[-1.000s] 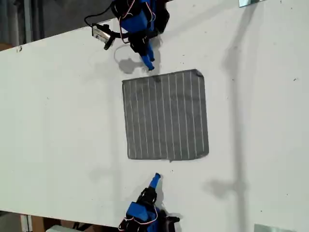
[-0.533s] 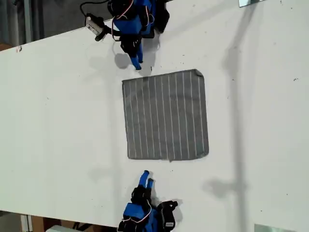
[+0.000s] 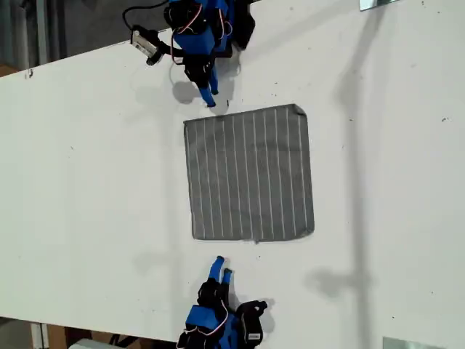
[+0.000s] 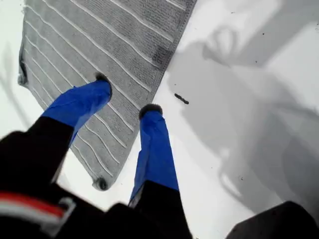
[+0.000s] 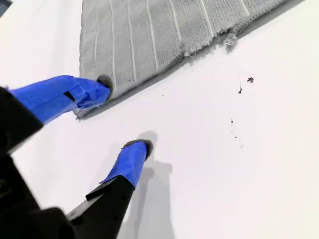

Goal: Grasp corners of a square towel and fold twice.

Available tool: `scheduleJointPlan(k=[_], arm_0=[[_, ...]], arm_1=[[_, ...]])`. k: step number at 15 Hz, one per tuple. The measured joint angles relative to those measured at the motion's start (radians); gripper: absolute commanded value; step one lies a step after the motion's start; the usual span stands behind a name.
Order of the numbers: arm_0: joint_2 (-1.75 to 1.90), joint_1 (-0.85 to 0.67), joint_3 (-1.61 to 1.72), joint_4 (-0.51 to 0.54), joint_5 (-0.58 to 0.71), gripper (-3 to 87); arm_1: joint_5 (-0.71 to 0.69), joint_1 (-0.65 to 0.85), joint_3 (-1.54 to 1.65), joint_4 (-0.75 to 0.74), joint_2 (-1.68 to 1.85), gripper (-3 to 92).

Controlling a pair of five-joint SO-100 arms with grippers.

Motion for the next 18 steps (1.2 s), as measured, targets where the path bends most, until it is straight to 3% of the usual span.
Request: scheduleJointPlan(k=[5, 12, 16, 18], arm_0=[[0.002, -0.021, -0.002, 0.005, -0.029, 22.2], [0.002, -0.049, -0.017, 0.017, 0.041, 18.9], [0.002, -0.095, -0.02, 0.034, 0.072, 23.3], [0.002, -0.032, -0.015, 0.032, 0.035, 24.0]], arm_1=[[0.0, -0.003, 0.006, -0.002, 0.0, 17.4], [0.0, -0.029, 0.006, -0.002, 0.0, 17.4], [0.0, -0.032, 0.006, -0.006, 0.0, 19.3], [-0.026, -0.107, 0.005, -0.058, -0.008, 21.0]])
